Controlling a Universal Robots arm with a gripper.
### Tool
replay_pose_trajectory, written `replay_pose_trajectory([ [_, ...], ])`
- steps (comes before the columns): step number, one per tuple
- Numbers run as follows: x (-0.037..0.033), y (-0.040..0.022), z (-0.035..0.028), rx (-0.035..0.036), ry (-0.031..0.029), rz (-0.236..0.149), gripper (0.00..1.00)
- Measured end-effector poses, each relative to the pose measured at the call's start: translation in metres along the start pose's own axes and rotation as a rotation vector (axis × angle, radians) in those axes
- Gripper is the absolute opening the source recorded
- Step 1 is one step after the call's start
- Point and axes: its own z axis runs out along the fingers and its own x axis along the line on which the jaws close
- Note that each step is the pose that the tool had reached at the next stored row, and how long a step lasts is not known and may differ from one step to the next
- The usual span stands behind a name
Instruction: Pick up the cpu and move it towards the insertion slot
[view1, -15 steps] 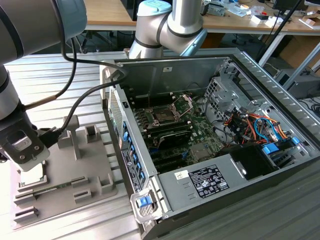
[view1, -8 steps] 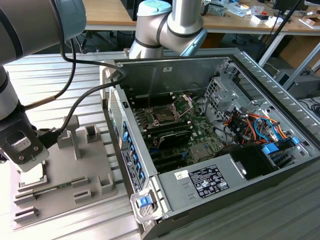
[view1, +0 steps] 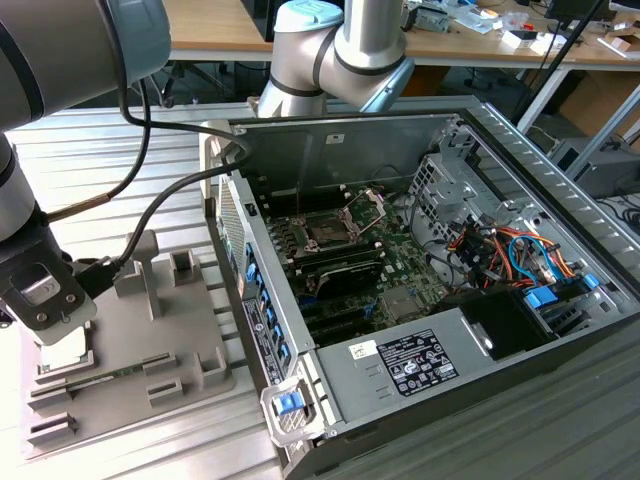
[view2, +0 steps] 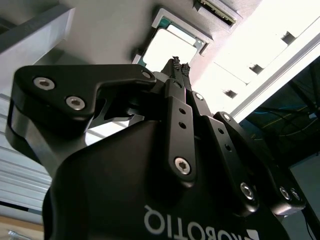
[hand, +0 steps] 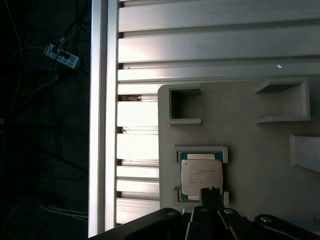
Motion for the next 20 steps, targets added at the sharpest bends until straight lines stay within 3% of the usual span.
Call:
replay_pose_trajectory([
  [20, 0.0026, 0.0000, 0.0030, 0.0017, 0.0000, 0.000, 0.11],
])
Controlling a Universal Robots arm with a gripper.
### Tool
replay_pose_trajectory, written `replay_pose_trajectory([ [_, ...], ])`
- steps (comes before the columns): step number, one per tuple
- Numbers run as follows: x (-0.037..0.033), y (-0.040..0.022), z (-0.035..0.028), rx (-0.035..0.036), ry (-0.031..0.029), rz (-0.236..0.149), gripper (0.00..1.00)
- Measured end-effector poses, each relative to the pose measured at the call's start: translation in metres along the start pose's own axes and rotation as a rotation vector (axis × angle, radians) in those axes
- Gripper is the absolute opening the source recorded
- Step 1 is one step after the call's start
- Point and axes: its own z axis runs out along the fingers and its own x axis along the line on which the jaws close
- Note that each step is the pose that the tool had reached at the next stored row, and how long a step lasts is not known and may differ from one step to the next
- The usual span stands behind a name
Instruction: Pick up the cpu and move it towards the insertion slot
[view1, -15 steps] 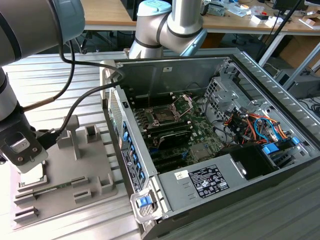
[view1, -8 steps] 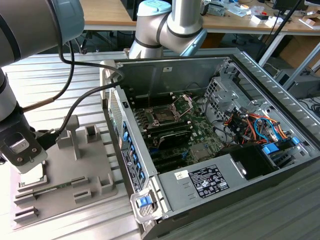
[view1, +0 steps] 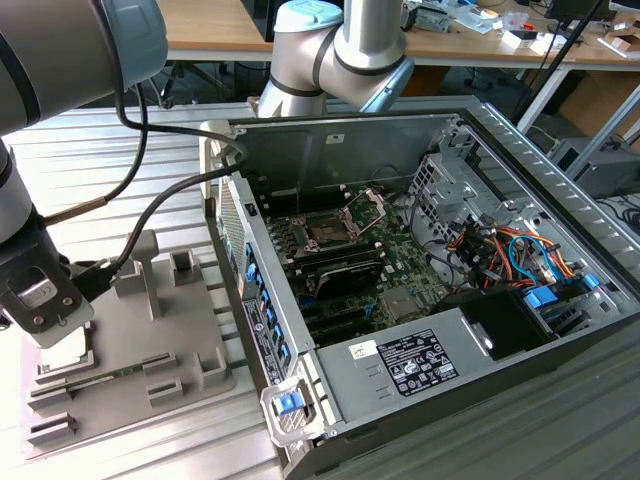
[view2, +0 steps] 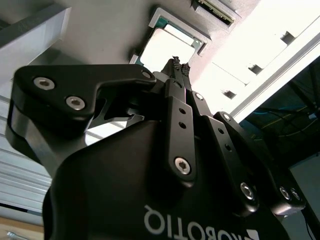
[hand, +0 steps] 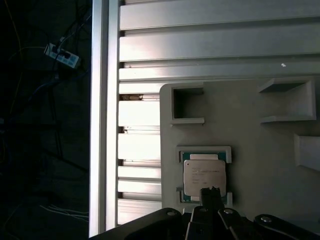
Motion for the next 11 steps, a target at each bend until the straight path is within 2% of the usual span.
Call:
replay_pose_trajectory([
  [11, 0.0012, 0.0000, 0.0016, 0.0006, -0.0001, 0.000, 0.11],
])
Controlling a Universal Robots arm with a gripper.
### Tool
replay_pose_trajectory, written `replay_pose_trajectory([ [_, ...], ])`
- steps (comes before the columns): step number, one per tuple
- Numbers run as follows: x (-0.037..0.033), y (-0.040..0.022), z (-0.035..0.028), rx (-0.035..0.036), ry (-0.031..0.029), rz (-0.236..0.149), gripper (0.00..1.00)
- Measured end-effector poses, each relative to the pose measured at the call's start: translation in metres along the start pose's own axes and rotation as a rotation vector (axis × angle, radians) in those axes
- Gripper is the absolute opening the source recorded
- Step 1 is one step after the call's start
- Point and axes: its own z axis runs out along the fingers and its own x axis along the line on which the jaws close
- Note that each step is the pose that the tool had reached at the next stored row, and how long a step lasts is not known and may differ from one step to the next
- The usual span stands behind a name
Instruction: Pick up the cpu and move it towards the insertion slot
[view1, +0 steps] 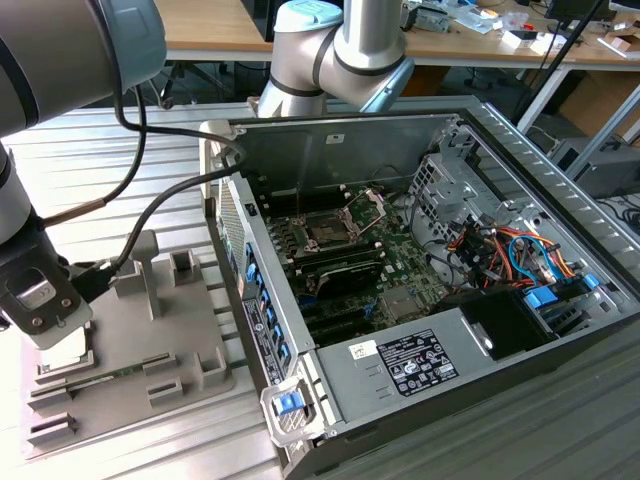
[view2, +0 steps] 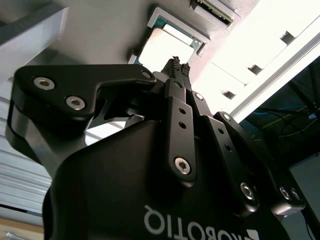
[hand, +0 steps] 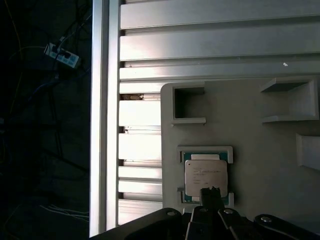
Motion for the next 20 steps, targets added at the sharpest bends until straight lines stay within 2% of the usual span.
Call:
replay_pose_trajectory([
  [20, 0.0020, -0.0001, 0.0042, 0.0011, 0.0001, 0.000, 0.11],
])
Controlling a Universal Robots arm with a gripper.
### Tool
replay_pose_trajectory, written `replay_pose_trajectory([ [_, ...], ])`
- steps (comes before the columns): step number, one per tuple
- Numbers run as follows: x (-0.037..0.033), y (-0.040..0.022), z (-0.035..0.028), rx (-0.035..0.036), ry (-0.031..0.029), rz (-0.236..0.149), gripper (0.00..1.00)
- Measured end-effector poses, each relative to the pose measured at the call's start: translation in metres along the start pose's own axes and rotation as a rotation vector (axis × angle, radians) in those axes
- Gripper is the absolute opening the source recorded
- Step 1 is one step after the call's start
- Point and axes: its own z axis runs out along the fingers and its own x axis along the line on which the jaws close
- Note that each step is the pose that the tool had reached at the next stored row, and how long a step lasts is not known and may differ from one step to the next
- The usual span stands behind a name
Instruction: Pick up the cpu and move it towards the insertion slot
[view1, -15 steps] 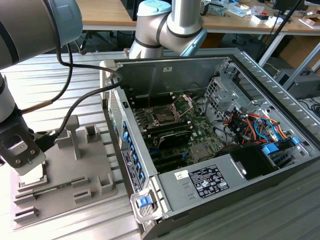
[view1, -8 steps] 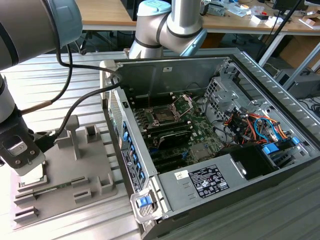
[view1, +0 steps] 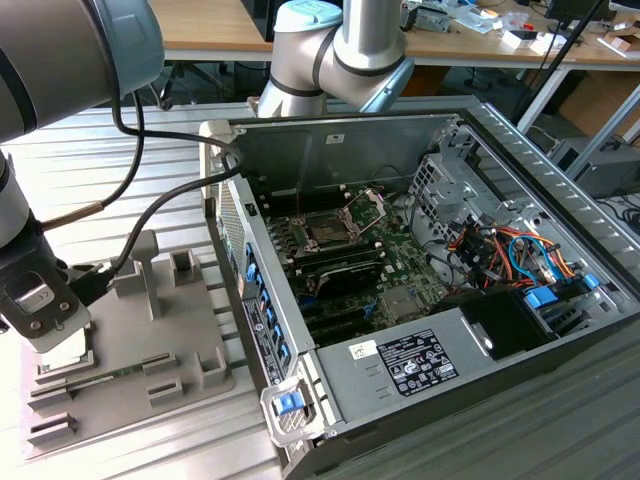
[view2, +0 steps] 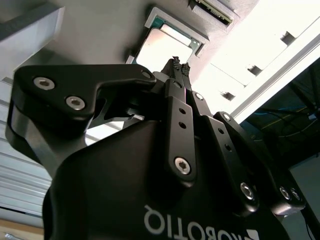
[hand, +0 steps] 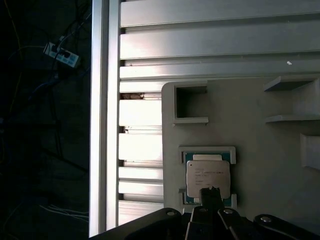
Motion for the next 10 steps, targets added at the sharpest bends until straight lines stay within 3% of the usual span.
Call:
replay_pose_trajectory([
  [10, 0.0009, 0.0000, 0.0022, 0.0003, 0.0000, 0.000, 0.11],
])
